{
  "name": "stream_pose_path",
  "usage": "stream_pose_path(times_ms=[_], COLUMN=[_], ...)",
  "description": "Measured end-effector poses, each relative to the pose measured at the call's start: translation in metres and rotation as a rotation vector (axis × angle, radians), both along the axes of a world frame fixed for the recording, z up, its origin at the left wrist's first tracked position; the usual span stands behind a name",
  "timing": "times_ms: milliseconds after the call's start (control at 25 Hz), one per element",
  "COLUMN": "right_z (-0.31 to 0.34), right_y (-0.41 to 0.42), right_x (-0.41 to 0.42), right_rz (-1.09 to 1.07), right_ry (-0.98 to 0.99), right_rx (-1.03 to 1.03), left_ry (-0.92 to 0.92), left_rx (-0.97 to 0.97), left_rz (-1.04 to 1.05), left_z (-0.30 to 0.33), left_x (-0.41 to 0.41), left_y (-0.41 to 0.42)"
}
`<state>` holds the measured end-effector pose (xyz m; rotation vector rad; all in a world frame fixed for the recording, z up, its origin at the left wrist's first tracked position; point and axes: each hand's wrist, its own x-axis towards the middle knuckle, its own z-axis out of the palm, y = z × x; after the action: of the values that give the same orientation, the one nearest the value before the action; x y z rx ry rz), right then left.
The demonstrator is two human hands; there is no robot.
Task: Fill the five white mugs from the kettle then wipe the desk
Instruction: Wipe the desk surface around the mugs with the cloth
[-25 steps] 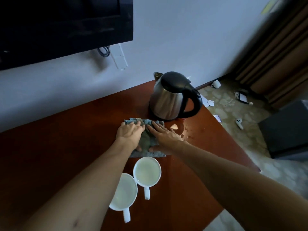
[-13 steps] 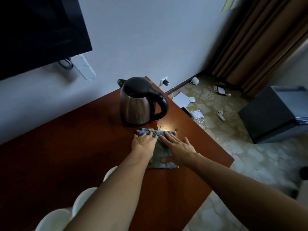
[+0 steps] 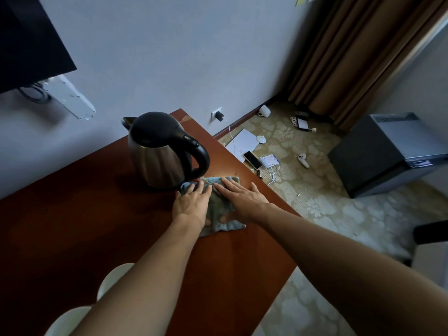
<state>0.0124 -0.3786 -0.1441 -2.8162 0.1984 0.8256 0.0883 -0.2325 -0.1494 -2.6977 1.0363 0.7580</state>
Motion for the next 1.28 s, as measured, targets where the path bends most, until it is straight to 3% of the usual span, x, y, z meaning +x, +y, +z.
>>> stream_pose_path(times_ms=[1040, 1280], right_z=[-0.007, -0.001], right_y=[-0.057, -0.051], right_x=[-0.023, -0.023], right_rz=[0.301, 0.272], right_ry=[-0.011, -0.005], right_rx=[-0.003, 0.004], left_ry=[-0.048, -0.023], left_rx=[0.002, -0.011], left_rz=[0.101, 0.098], left_z=[0.002, 0.003], left_x=[-0.071, -0.072], left_y=[-0.014, -0.010])
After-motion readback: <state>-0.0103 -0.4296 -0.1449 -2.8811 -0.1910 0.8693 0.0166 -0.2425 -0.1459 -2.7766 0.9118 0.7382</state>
